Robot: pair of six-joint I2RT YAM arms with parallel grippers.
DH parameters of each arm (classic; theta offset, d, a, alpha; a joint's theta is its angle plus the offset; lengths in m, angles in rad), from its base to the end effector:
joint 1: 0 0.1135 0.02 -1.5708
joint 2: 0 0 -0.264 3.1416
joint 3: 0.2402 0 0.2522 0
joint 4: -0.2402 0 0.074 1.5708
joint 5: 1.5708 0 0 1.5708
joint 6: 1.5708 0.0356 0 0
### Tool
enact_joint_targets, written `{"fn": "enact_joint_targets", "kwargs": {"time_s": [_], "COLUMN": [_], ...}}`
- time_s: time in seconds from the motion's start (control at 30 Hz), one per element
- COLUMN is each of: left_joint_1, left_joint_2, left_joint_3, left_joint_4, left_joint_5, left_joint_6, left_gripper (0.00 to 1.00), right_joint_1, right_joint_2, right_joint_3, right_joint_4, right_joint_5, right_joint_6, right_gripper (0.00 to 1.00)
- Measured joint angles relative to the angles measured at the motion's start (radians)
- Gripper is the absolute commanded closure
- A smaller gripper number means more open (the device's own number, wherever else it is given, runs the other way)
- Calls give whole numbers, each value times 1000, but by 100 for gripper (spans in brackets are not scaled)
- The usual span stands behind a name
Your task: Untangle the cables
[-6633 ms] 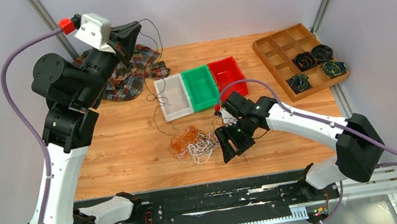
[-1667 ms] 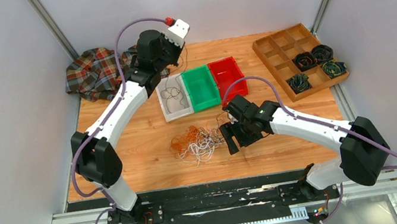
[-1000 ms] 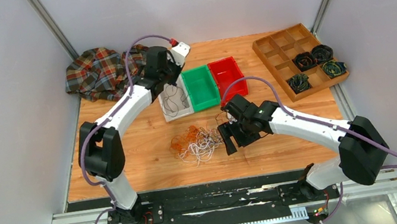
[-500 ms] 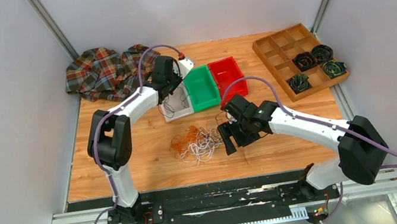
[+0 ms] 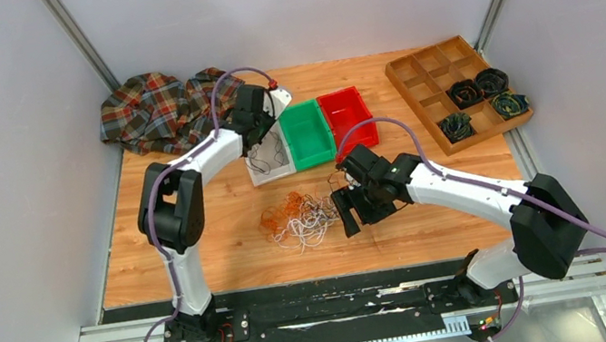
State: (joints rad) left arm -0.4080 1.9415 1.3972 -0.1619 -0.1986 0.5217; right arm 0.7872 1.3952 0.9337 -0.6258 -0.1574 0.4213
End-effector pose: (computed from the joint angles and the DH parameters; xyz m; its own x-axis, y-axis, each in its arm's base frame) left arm 0.4059 -0.1678 0.2134 -0.3912 0.7014 -0.5958 0.5146 0.7035 0.4902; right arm 0.1871 0.1957 0.2214 -0.8774 -0.3084 -0.3675 -0.4298 0.8455 0.3168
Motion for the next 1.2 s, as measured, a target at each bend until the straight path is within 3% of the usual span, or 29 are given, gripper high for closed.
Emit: {"fn": "enact_joint_targets", "kwargs": {"time_s": [0.27,0.37,0.47,0.6,0.83,1.03,1.2], "left_joint_1": [-25,-33,-32,-31,-13,6,62], "left_joint_2": [150,180,185,177,127,74,-39], "left_joint_3": [208,254,271,280,361,539,504], "left_joint_4": [-4,-13,-47,-113,-336,-472,-581], "left_joint_5": [7,4,25,66,186,247,373], "left_joint_6": [-47,-54,-56,-61,-88,-85,-23], "left_gripper": [98,76,66,29,0,1,5], "right_joint_1": [0,0,0,0,0,0,0], "right_joint_2": [-18,-24,-24,-24,-25,-40,-49], "right_joint_3": [2,1,2,8,8,8,8], "right_joint_4": [-5,-5,-5,-7,-8,-7,-1], "right_joint_5": [5,4,6,9,9,8,7], "right_joint_6": [8,11,11,10,10,10,10], "right_gripper": [24,24,24,24,24,24,24]}}
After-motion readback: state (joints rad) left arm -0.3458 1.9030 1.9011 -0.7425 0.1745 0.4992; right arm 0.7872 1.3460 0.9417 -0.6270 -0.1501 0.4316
